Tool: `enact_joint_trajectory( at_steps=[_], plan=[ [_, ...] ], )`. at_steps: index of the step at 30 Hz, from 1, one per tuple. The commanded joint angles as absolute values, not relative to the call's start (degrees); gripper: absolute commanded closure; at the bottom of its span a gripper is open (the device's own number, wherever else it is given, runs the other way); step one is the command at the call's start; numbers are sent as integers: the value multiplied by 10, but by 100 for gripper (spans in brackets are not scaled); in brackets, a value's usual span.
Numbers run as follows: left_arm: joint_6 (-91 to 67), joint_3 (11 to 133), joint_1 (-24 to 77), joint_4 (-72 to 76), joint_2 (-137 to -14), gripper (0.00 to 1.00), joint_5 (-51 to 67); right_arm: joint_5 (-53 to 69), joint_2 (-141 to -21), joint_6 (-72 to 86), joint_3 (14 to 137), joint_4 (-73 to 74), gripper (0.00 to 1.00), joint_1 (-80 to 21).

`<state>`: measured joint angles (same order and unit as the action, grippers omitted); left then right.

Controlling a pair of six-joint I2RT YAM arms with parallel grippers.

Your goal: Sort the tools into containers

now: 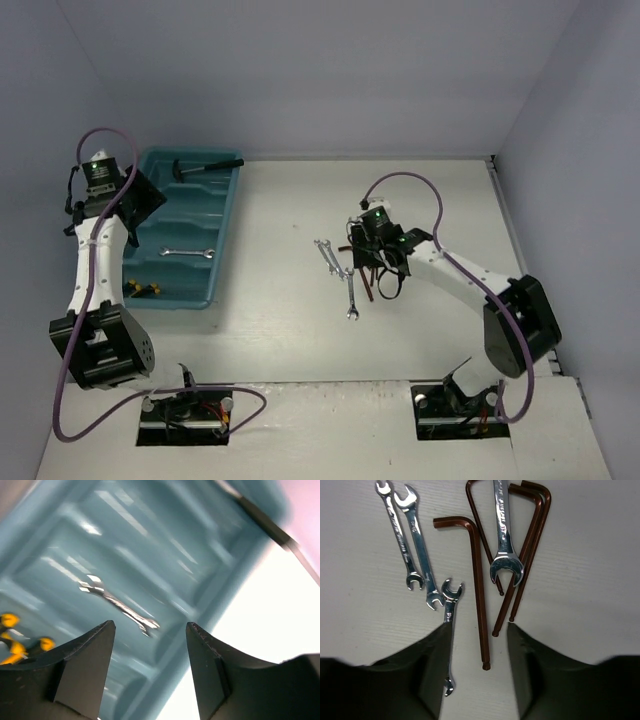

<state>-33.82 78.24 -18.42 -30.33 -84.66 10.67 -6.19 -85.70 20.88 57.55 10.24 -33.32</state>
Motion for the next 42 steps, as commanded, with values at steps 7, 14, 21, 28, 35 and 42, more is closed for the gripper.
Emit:
enact_joint_trajectory(
  at_steps=[7, 14, 21, 28, 35, 42],
  plan=[
    [-292, 789, 33, -364, -737, 44, 69, -70, -1016, 131, 736, 93, 66, -293],
    [-301, 769, 95, -368, -698, 44, 97, -46, -1098, 112, 788, 92, 66, -252],
    [-306, 762, 120, -367, -690, 44, 96, -13, -1138, 93, 811, 92, 72, -250],
    [-306, 766, 126, -367, -697, 44, 95, -5, -1146, 88, 820, 92, 74, -250],
    [-305, 770, 133, -367, -709, 44, 95, -5, -1170, 90, 815, 92, 75, -250],
    [-304, 776, 144, -367, -716, 44, 95, -6, -1200, 90, 825, 93, 84, -250]
  ],
)
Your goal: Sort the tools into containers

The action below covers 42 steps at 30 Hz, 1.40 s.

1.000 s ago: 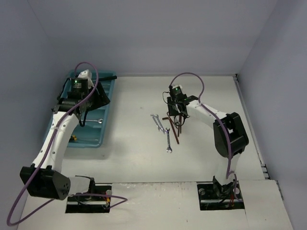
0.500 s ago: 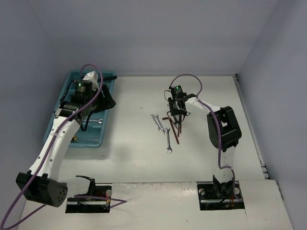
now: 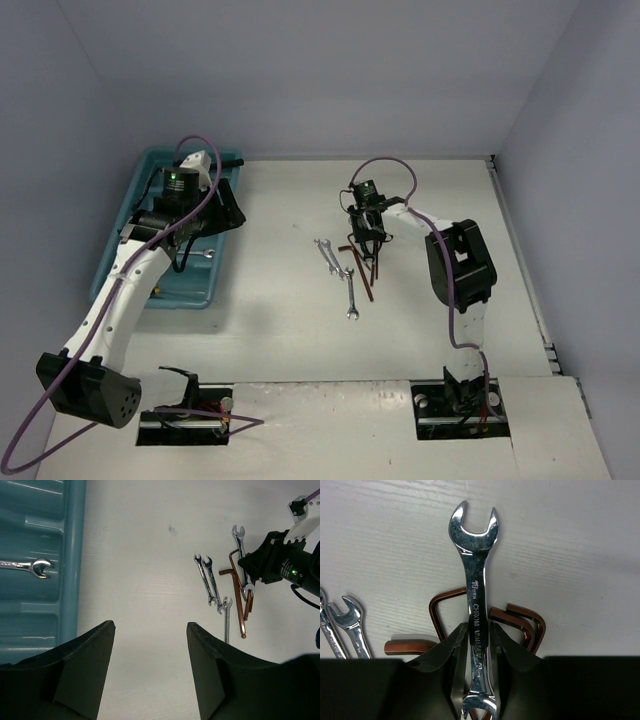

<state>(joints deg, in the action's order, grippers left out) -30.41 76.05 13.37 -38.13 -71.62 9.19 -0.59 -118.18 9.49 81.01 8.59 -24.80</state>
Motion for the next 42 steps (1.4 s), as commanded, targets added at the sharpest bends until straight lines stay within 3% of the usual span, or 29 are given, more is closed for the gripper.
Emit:
enact_joint_trajectory(
  at_steps=[1, 4, 10, 17, 27, 42],
  plan=[
    [-304, 776, 146, -367, -717, 44, 95, -6, -1203, 90, 826, 93, 88, -250],
    [-304, 777, 151, -367, -721, 44, 97, -12, -1202, 89, 828, 93, 100, -250],
    [-308, 791, 174, -366, -733, 44, 107, -23, -1160, 75, 836, 93, 100, -251],
    [-338, 828, 211, -364, -756, 44, 124, -6, -1013, 42, 808, 92, 100, -273],
    [-414, 823, 258, -222, -779, 43, 189, 38, -863, 62, 765, 87, 100, -408],
    [-474, 735, 277, -99, -776, 42, 214, 52, -818, 116, 762, 38, 100, -484]
  ],
)
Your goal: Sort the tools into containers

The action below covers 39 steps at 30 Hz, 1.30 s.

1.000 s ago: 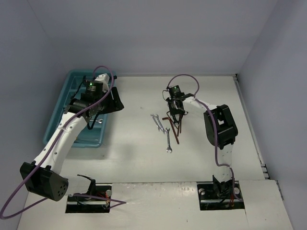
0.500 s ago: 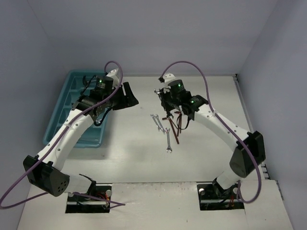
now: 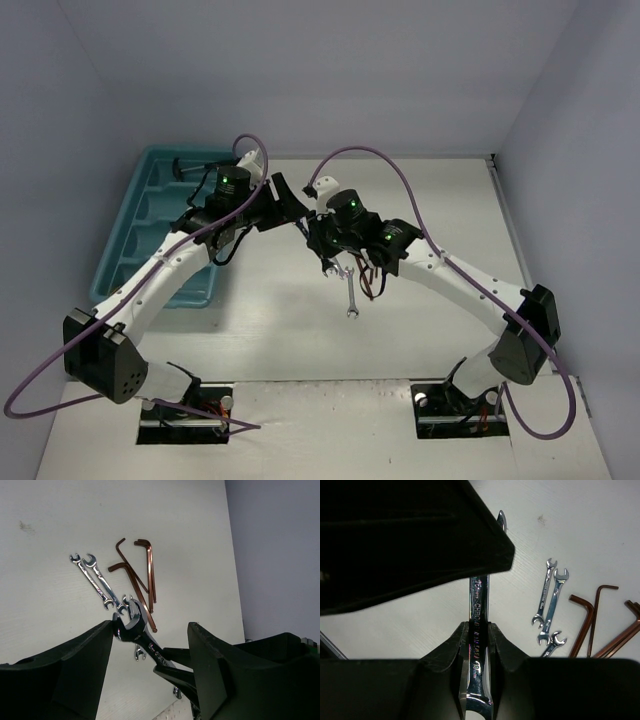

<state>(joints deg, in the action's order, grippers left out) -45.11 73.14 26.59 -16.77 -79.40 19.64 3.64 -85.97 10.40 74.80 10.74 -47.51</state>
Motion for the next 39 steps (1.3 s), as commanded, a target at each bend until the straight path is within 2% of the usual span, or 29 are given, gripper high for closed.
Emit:
enact_joint_trajectory(
  at_steps=[1, 8, 14, 24, 26, 28, 30, 32, 37, 38, 39],
  plan=[
    [-475, 731, 277, -101, -775, 42, 211, 52, -818, 116, 763, 36, 100, -484],
    [-468, 721, 278, -118, -756, 42, 165, 51, -819, 116, 764, 34, 100, -484],
    [-497, 703, 278, -68, -764, 44, 211, 44, -819, 115, 769, 30, 100, -483],
    [-522, 653, 279, 22, -752, 80, 232, 41, -823, 127, 768, 14, 100, -479],
    [-527, 646, 278, 42, -750, 91, 232, 43, -824, 127, 767, 13, 100, -475],
    [-530, 640, 277, 54, -747, 98, 230, 44, -824, 129, 766, 12, 100, -473],
    [-530, 638, 274, 57, -744, 100, 225, 43, -825, 131, 766, 12, 98, -471],
    [-529, 636, 268, 59, -742, 100, 222, 39, -825, 133, 766, 11, 90, -468],
    [-535, 634, 223, 60, -730, 100, 225, 18, -821, 135, 756, 12, 62, -459],
    [-539, 632, 197, 57, -727, 100, 231, 13, -817, 134, 751, 12, 49, -455],
    [-542, 631, 179, 55, -724, 100, 236, 9, -810, 135, 746, 12, 42, -451]
  ],
)
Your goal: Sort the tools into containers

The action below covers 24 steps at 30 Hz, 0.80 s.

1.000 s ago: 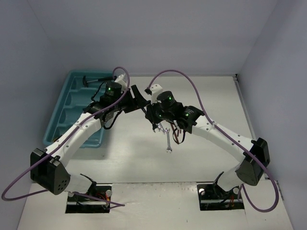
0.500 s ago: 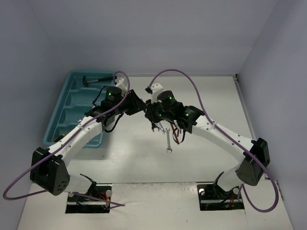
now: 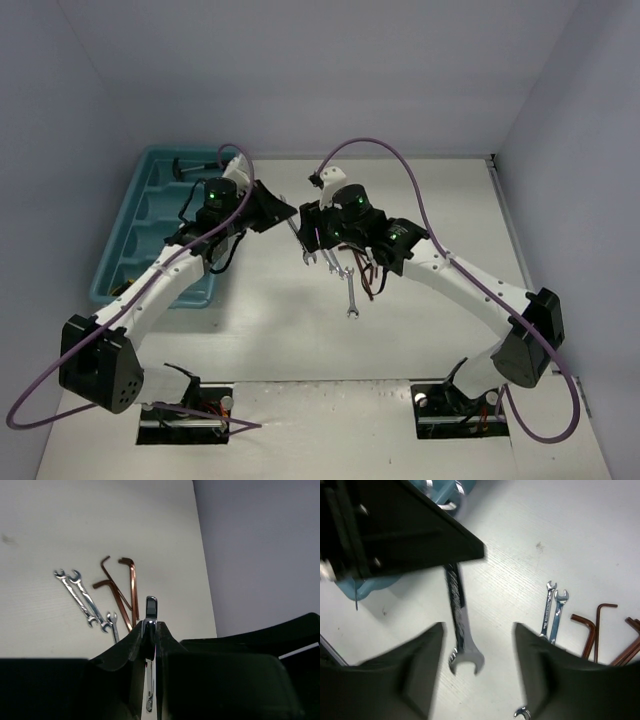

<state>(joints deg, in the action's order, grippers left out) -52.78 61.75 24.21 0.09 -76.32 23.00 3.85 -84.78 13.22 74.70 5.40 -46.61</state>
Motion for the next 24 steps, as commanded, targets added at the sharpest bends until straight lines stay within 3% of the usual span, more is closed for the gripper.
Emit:
enact_joint_trajectory(
  at_steps=[1, 4, 7, 15, 24],
  plan=[
    [-544, 631, 161, 53, -721, 100, 241, 5, -804, 136, 740, 12, 35, -447],
    [-541, 627, 92, 40, -712, 100, 250, 3, -787, 138, 716, 13, 23, -430],
    [-529, 625, 10, 19, -708, 100, 260, -18, -767, 146, 694, 15, 17, -406],
    [-482, 624, -186, -4, -785, 98, 293, -33, -742, 170, 612, 44, 16, -359],
    [-446, 655, -230, 12, -924, 80, 299, -48, -770, 193, 568, 53, 17, -359]
  ],
)
